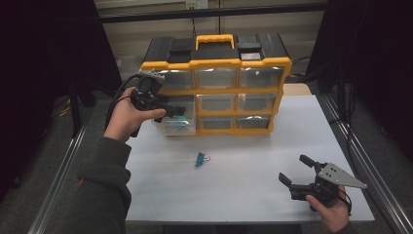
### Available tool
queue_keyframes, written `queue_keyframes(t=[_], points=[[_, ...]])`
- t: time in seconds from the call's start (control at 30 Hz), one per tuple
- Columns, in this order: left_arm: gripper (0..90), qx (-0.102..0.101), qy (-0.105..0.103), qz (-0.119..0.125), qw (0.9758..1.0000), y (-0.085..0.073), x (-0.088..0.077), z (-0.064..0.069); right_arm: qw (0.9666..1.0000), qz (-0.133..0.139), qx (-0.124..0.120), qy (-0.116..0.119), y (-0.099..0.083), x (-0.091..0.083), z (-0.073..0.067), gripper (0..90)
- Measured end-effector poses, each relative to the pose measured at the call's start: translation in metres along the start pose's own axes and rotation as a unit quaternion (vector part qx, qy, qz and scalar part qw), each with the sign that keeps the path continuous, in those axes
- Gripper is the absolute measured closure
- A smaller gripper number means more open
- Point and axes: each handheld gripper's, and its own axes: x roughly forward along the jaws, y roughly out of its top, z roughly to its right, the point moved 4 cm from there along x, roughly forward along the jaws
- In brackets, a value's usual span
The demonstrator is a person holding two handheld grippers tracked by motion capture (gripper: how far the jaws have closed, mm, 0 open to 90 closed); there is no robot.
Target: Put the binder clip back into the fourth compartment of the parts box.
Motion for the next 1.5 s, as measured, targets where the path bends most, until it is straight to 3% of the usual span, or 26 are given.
queue_keyframes(t=[0.17,0.27,0.5,0.77,0.9,1.07,1.1,1.23,1.5], points=[[14.7,0.007,-0.019,0.003,0.9998,-0.003,-0.002,0.010,1.0000,0.000,-0.001,0.000,0.000,0.000,0.000,1.3],[13.3,0.008,-0.042,0.002,0.9991,-0.005,0.000,0.018,1.0000,-0.001,-0.002,0.000,0.000,0.000,0.000,1.3],[13.0,0.025,-0.054,0.003,0.9982,-0.007,0.000,0.035,1.0000,-0.001,0.000,-0.001,0.000,0.000,0.000,1.3],[12.5,0.042,-0.078,0.014,0.9960,-0.012,0.001,0.055,1.0000,-0.002,-0.001,0.002,0.000,0.000,0.000,1.3],[12.5,0.048,-0.091,0.009,0.9946,-0.018,0.005,0.065,1.0000,0.001,0.001,0.002,0.000,0.000,0.000,1.3],[12.0,0.049,-0.096,0.011,0.9941,-0.024,0.009,0.072,1.0000,-0.001,-0.001,0.001,0.000,-0.001,0.000,1.3],[12.0,0.058,-0.090,0.002,0.9943,-0.026,0.010,0.073,1.0000,0.000,0.001,0.001,0.000,-0.001,0.000,1.3],[11.5,0.061,-0.100,0.004,0.9931,-0.032,0.015,0.077,1.0000,0.000,0.000,0.001,0.000,-0.001,0.000,1.3],[11.5,0.060,-0.102,0.001,0.9929,-0.049,0.027,0.084,1.0000,0.001,0.001,0.002,0.000,0.000,0.000,1.3]])
